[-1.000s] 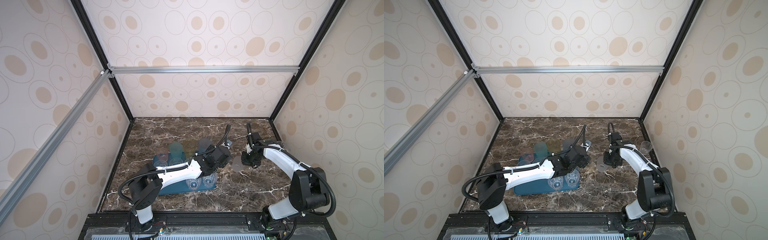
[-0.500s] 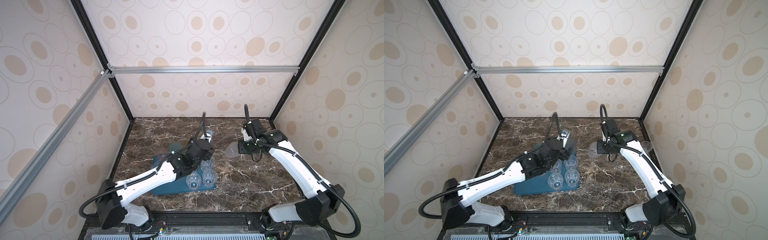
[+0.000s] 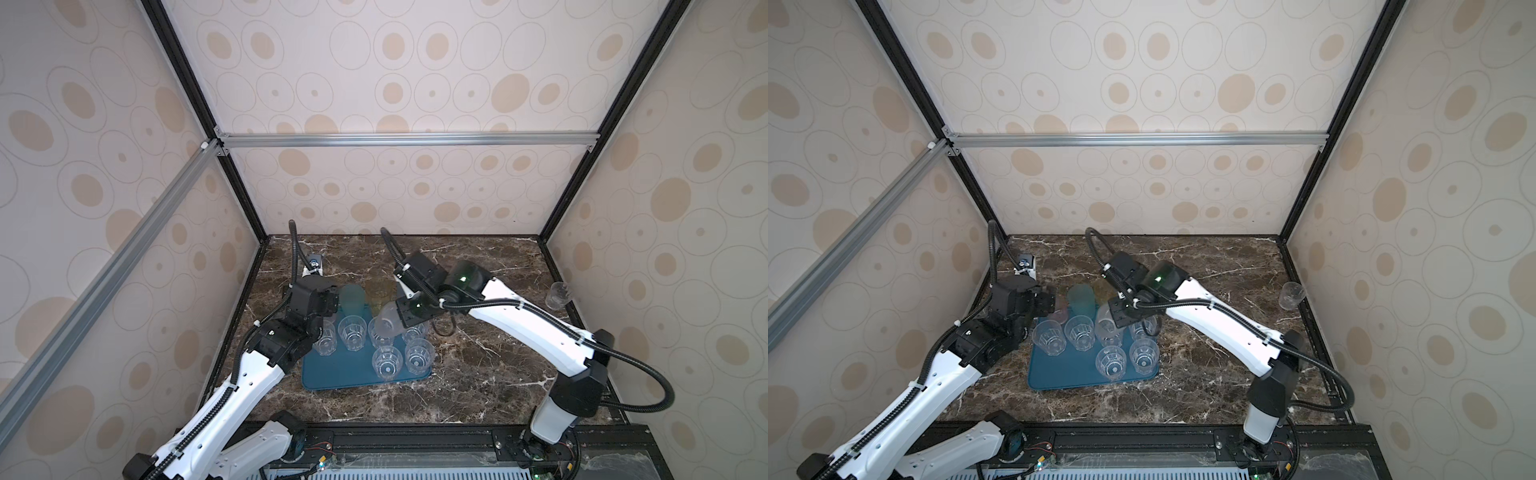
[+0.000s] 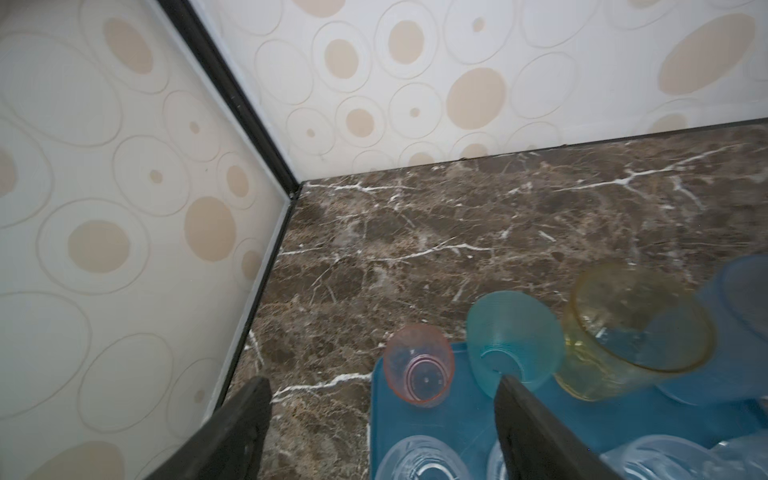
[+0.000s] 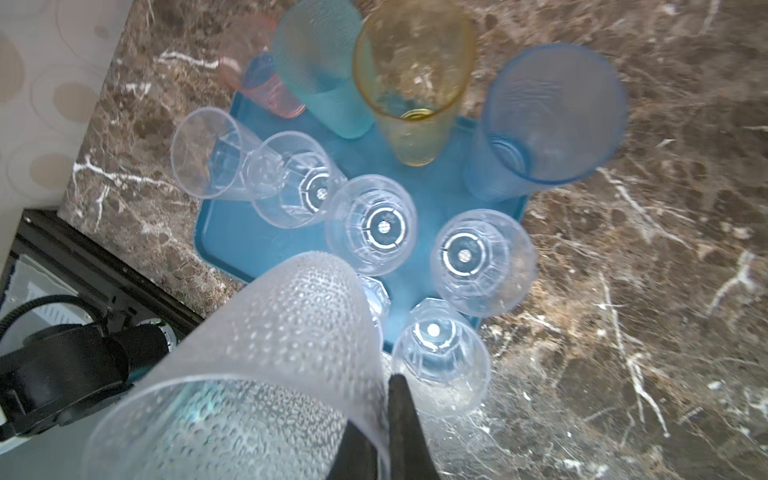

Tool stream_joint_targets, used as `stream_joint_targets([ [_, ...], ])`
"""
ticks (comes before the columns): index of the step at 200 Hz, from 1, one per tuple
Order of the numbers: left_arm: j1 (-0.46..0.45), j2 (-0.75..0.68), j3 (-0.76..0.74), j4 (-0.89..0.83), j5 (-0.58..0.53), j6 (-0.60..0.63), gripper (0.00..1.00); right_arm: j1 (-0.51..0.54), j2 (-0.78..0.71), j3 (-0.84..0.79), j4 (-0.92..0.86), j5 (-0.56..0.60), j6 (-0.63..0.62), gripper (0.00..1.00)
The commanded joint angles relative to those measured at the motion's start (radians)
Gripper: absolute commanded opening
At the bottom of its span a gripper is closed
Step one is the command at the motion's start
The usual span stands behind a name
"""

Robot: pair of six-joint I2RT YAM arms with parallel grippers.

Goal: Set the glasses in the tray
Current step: 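Lower the frosted cup onto the tray near the robot and release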

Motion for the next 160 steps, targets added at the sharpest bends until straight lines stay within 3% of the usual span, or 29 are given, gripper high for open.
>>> stream_joint_targets([
  [1,0.103,-0.023,-0.031,-0.083,0.025,-0.052,0.82,0.057,0.069,0.066,-0.023,-0.013,0.028,0.02],
  [41,0.204,-0.054,-0.097,-0.059,0.09,-0.075,0.82,0.142,0.21,0.135,-0.025,-0.033,0.023,0.02],
  [160,0.214,-0.055,-0.123,-0.026,0.13,-0.063,0.81,0.193,0.423,0.172,-0.033,0.038,-0.01,0.03],
])
